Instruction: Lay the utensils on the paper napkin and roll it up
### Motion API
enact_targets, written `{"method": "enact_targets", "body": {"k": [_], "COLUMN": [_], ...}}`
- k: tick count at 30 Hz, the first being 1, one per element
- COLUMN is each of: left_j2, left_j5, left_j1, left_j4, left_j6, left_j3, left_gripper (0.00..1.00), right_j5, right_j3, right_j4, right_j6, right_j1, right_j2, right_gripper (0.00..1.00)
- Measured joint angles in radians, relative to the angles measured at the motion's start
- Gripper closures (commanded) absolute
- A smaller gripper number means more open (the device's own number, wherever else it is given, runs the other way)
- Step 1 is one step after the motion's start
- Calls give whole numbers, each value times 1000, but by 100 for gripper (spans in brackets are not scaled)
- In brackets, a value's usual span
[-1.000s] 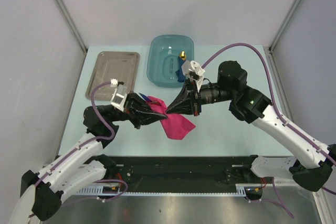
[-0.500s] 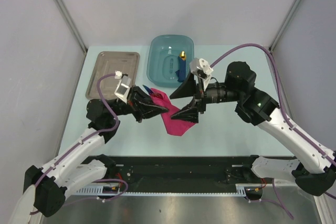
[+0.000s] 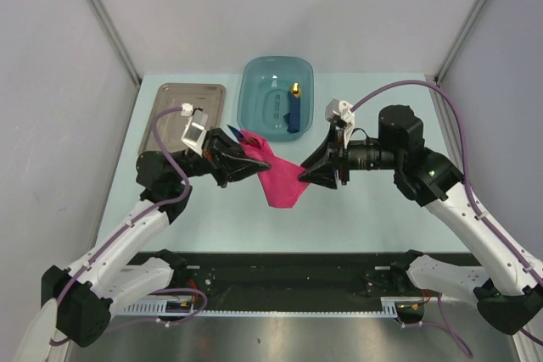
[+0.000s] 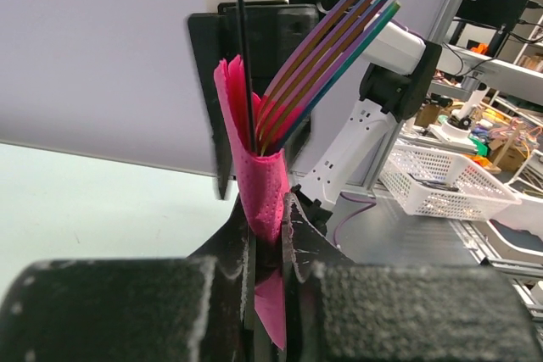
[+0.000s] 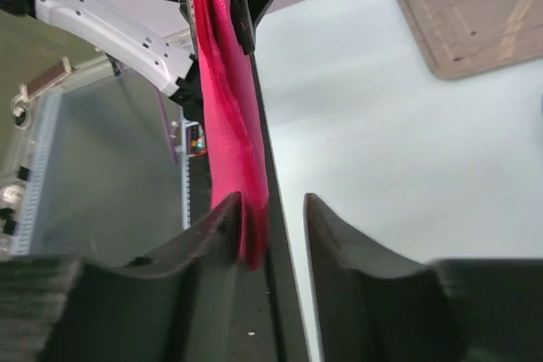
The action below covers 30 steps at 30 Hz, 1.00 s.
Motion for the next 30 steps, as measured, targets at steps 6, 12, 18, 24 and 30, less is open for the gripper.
{"method": "enact_targets", "body": {"k": [6, 12, 18, 24, 30], "left_j2": [8, 8, 8, 8, 8], "left_j5": [8, 23, 30, 21, 3], "left_j1": [2, 2, -9, -28, -29], "left_j4": [-1, 0, -5, -4, -6], "left_j6": [-6, -27, -48, -53, -55], "left_j3": [1, 14, 25, 41, 41], "left_gripper": [100, 100, 100, 100, 100], "right_j5": [-20, -65, -105, -135, -144], "right_j3": [-2, -29, -64, -68, -89], "right_j4": [-12, 59, 188, 314, 440], "right_j6": [-8, 5, 48, 84, 130], "right_j1": [-14, -26, -7, 45, 83], "right_j2": [1, 37, 106, 161, 194], "right_gripper": [100, 100, 100, 100, 100]}}
